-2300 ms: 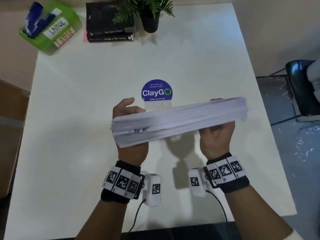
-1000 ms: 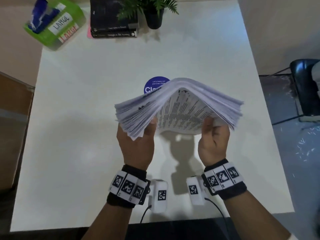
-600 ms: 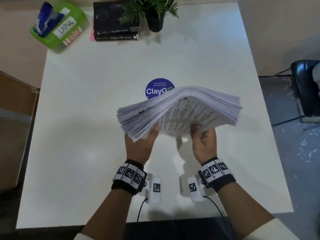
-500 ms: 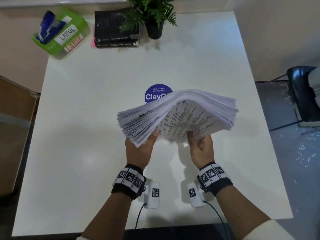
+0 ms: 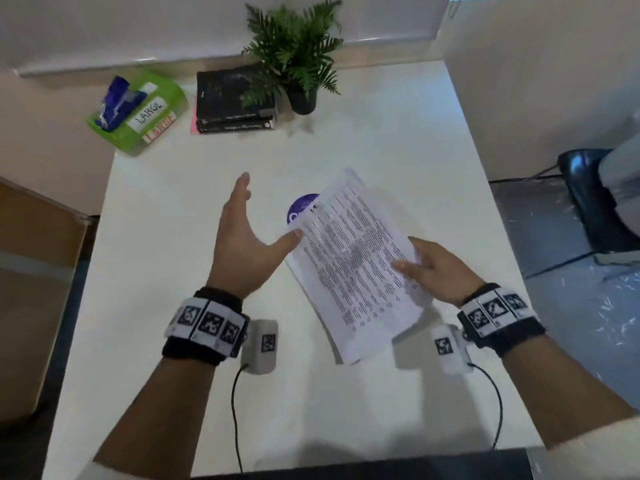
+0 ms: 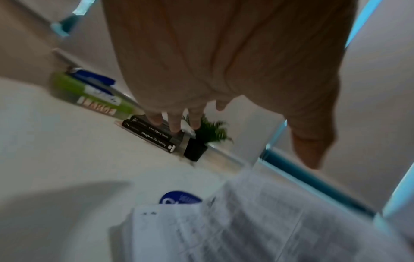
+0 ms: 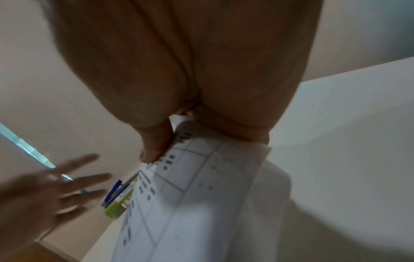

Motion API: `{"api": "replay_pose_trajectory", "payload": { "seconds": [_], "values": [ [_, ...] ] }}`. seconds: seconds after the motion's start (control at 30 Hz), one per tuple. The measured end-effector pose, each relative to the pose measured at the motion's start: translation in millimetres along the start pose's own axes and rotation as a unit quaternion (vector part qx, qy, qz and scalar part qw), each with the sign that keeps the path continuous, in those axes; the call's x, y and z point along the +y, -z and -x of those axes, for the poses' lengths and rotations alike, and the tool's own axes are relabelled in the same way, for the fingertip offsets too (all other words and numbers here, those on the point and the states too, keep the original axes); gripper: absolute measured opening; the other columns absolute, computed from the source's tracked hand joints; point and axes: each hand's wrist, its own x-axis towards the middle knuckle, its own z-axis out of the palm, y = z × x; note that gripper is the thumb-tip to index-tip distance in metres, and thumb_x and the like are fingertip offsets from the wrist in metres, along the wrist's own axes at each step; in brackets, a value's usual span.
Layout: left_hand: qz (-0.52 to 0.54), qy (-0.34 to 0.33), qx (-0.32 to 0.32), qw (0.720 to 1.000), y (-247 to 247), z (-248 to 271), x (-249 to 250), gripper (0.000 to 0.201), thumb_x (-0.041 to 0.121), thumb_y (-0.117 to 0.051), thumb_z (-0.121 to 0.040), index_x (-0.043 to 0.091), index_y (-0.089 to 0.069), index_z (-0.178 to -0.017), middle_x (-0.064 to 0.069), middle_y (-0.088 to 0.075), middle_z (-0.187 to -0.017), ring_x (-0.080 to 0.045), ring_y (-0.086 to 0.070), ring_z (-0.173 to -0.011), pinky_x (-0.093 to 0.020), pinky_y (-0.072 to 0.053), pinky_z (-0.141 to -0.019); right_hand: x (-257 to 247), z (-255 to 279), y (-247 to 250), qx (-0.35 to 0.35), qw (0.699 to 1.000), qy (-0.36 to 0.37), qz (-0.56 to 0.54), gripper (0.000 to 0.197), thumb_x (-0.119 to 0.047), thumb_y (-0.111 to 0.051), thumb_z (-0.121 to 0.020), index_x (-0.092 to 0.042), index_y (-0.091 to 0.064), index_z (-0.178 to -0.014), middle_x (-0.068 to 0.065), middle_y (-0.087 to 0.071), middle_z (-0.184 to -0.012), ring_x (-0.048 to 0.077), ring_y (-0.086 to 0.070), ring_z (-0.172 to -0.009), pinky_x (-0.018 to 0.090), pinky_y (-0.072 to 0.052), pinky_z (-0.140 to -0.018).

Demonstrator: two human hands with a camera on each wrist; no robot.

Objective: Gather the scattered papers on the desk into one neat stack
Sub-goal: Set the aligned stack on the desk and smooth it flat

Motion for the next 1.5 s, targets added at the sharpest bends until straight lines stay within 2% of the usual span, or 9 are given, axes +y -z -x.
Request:
{"api": "replay_pose_trajectory", "payload": {
  "seconds": [0.13,0.27,0.37,0.47,0.53,0.67,0.9,1.17,1.5],
  "values": [
    [-0.086,0.004,-0.209,0.974,-28.9,-22.6,-7.3,0.131,0.059,-0.085,-0.060,0.044,0.006,-0.153,0.010,-0.025,-0.161,-0.015,-0.023,-0.148,-0.047,-0.022,-0.120,-12.7,1.3,10.8,-0.069,0.991,0.043,0.103,0.073,-0.047,-0.051,-0.097,-0.015,-0.022,-0.156,-0.004,-0.029,-0.159,0.015,-0.031,-0.143,0.021,-0.023,-0.108],
    [0.048,0.042,-0.213,0.975,-41.8,-23.0,-25.0,0.135,0.046,-0.092,-0.058,0.050,0.005,-0.151,0.013,-0.021,-0.160,-0.006,-0.026,-0.143,-0.037,-0.028,-0.115,-24.7,4.9,29.1,-0.126,0.981,0.084,0.124,0.061,-0.044,-0.056,-0.097,-0.024,-0.035,-0.151,-0.014,-0.044,-0.145,0.009,-0.044,-0.129,0.014,-0.028,-0.100],
    [0.139,0.093,-0.247,0.955,-36.1,-27.4,-37.4,0.109,0.038,-0.095,-0.051,0.046,-0.037,-0.143,0.003,-0.053,-0.145,-0.015,-0.052,-0.131,-0.037,-0.043,-0.105,-23.3,5.6,37.1,-0.176,0.964,0.133,0.150,0.035,-0.049,-0.060,-0.093,-0.037,-0.055,-0.126,-0.012,-0.066,-0.122,0.012,-0.060,-0.112,0.036,-0.047,-0.100],
    [0.156,0.122,-0.334,0.922,-39.6,-17.0,-44.0,0.050,0.024,-0.086,-0.070,0.021,-0.069,-0.117,-0.002,-0.075,-0.112,-0.022,-0.070,-0.106,-0.040,-0.054,-0.092,-6.9,4.0,48.4,-0.126,0.979,0.124,0.100,0.023,-0.050,-0.071,-0.085,-0.033,-0.064,-0.099,-0.011,-0.072,-0.098,0.007,-0.066,-0.092,0.034,-0.053,-0.084],
    [0.168,0.152,-0.311,0.923,-46.7,-0.2,-52.8,0.032,0.011,-0.075,-0.084,0.014,-0.069,-0.116,-0.001,-0.076,-0.108,-0.019,-0.072,-0.101,-0.033,-0.057,-0.084,22.0,1.2,46.7,-0.027,0.998,0.053,0.019,0.031,-0.051,-0.079,-0.076,-0.031,-0.063,-0.094,-0.004,-0.074,-0.089,0.014,-0.070,-0.083,0.037,-0.056,-0.079],
    [0.284,0.270,-0.227,0.892,-69.3,36.5,-88.4,0.057,0.014,-0.080,-0.070,0.006,-0.064,-0.124,-0.016,-0.071,-0.118,-0.039,-0.066,-0.111,-0.058,-0.050,-0.098,71.8,5.5,-1.0,-0.039,0.951,-0.135,-0.275,0.060,-0.030,-0.093,-0.062,-0.021,-0.058,-0.110,0.011,-0.073,-0.111,0.024,-0.074,-0.092,0.047,-0.059,-0.083],
    [0.313,0.279,-0.166,0.893,-80.1,43.0,-76.6,0.055,0.010,-0.068,-0.071,0.012,-0.061,-0.126,-0.013,-0.071,-0.118,-0.038,-0.067,-0.109,-0.056,-0.053,-0.092,67.3,4.9,-59.3,0.100,0.961,-0.130,-0.221,0.051,-0.044,-0.089,-0.065,-0.023,-0.063,-0.103,-0.006,-0.073,-0.100,0.013,-0.070,-0.091,0.037,-0.058,-0.084],
    [0.275,0.284,-0.178,0.901,-82.8,46.6,-73.2,0.055,0.026,-0.076,-0.063,0.017,-0.068,-0.117,-0.008,-0.074,-0.112,-0.032,-0.070,-0.103,-0.057,-0.052,-0.095,61.4,5.4,-64.6,0.085,0.972,-0.128,-0.177,0.058,-0.043,-0.085,-0.071,-0.024,-0.051,-0.113,-0.015,-0.061,-0.103,0.006,-0.059,-0.091,0.016,-0.041,-0.064],
    [0.147,0.283,-0.126,0.939,-76.8,-1.2,-82.5,0.043,0.016,-0.071,-0.085,0.015,-0.056,-0.125,-0.006,-0.069,-0.116,-0.025,-0.069,-0.100,-0.049,-0.055,-0.092,75.2,-11.7,-60.8,0.068,0.925,-0.183,-0.326,0.029,-0.014,-0.073,-0.088,-0.018,-0.065,-0.115,0.000,-0.070,-0.119,0.023,-0.065,-0.109,0.043,-0.050,-0.098]
  ]
}}
